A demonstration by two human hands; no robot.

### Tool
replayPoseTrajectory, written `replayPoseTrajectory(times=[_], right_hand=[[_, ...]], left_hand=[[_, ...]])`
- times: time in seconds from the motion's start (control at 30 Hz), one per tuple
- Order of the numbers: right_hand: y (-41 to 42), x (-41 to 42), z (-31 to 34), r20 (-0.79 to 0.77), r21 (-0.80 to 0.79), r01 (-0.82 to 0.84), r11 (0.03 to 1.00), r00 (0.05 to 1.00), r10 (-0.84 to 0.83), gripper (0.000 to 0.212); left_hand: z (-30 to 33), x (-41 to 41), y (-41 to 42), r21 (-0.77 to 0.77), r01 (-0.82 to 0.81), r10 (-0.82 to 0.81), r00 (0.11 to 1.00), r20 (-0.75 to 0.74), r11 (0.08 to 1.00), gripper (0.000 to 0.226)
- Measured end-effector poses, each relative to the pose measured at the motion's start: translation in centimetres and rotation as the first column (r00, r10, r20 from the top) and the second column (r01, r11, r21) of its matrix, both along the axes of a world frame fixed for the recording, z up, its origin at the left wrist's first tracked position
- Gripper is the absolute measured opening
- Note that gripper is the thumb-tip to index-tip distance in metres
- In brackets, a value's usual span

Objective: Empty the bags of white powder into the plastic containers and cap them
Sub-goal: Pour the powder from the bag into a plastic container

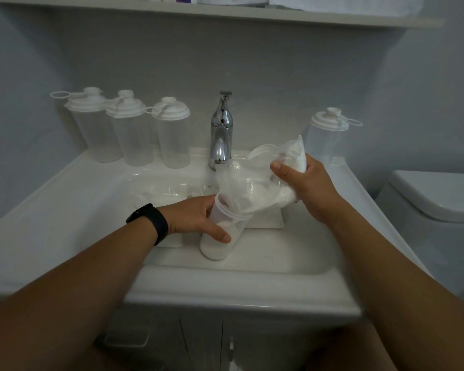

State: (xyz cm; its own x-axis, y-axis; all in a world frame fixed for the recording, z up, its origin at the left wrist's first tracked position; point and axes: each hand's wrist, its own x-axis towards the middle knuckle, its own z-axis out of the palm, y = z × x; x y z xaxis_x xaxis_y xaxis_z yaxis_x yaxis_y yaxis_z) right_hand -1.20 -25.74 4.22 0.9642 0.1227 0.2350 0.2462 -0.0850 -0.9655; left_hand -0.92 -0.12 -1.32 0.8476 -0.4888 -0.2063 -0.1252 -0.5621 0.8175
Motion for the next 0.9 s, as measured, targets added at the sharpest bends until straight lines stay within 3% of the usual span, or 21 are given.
replayPoseTrajectory(times=[0.77, 0.9], right_hand=[[0.12, 0.01, -0.04, -0.011, -0.021, 0.036, 0.999, 0.999, -0.036, 0.032], [-0.12, 0.16, 0.04, -0.012, 0.018, 0.059, 0.998, 0.998, -0.059, 0.042]], left_hand=[[-0.05, 0.11, 0.05, 0.012, -0.007, 0.007, 1.000, 0.007, 1.000, 0.060], [-0.05, 0.06, 0.04, 0.004, -0.002, 0.002, 1.000, 0.011, 1.000, 0.060]])
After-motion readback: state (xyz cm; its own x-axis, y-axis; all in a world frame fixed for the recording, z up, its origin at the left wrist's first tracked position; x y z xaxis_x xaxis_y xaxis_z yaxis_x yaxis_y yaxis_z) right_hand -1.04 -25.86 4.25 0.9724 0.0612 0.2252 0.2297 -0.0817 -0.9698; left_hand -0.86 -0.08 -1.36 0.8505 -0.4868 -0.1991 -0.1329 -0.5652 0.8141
